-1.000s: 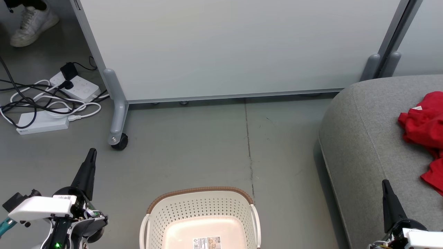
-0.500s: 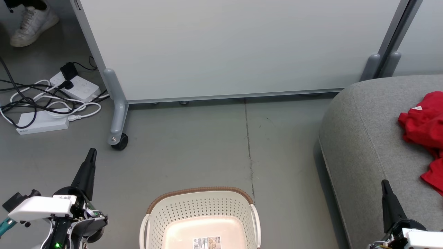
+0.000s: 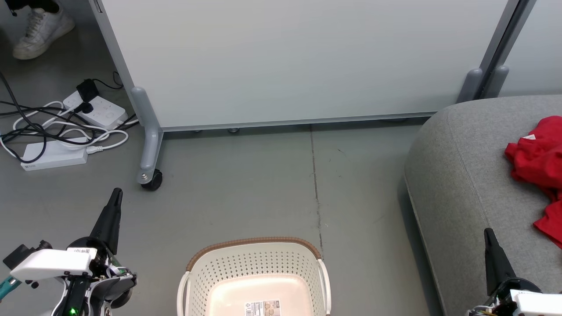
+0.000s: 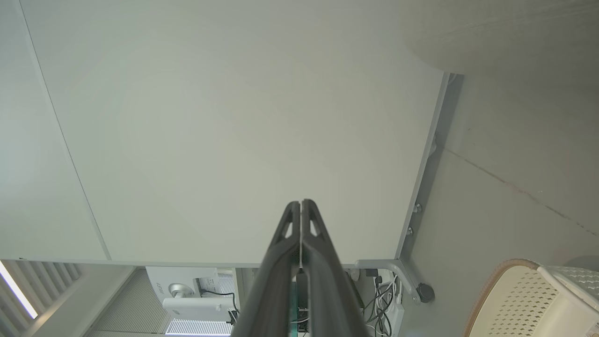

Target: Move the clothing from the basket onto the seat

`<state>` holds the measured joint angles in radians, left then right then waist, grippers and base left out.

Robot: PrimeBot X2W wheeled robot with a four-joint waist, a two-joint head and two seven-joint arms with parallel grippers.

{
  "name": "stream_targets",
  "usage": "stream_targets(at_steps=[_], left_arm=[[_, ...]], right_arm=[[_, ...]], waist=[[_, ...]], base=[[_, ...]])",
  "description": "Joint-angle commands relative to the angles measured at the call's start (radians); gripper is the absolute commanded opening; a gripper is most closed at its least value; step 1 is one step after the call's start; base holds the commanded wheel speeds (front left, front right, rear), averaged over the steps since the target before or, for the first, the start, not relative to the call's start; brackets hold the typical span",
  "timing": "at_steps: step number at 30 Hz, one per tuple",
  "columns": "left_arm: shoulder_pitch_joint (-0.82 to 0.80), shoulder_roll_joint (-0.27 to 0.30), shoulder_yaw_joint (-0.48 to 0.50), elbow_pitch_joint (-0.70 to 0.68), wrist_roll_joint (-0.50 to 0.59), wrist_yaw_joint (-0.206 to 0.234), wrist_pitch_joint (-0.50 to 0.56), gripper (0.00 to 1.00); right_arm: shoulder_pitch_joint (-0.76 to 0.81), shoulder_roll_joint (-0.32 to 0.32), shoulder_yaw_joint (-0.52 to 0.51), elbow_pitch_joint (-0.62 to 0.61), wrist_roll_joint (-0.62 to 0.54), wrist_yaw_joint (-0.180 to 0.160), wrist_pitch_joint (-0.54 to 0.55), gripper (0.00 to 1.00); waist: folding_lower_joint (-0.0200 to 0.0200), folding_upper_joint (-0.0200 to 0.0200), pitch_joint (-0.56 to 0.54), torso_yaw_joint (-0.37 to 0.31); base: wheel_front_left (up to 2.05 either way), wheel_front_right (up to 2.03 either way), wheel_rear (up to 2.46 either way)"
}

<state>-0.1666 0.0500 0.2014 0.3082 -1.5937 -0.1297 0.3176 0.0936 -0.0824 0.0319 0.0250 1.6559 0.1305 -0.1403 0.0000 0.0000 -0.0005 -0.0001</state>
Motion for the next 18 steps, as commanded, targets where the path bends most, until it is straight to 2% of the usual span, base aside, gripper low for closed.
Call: stream_targets(at_steps=[1, 18], left_arm=[[-0.007, 0.004, 0.004, -0.002, 0.003, -0.003, 0.004, 0.0], [-0.007, 0.003, 0.004, -0.003, 0.003, -0.003, 0.005, 0.0]], right_arm=[[0.012, -0.008, -0.003, -0.002, 0.006, 0.001, -0.001, 0.0], [0.012, -0.011, 0.002, -0.002, 0.01, 0.0, -0.008, 0.0]], waist=[[0.0, 0.0, 0.0, 0.0], [0.0, 0.0, 0.0, 0.0]], base=[[0.0, 0.0, 0.0], [0.0, 0.0, 0.0]])
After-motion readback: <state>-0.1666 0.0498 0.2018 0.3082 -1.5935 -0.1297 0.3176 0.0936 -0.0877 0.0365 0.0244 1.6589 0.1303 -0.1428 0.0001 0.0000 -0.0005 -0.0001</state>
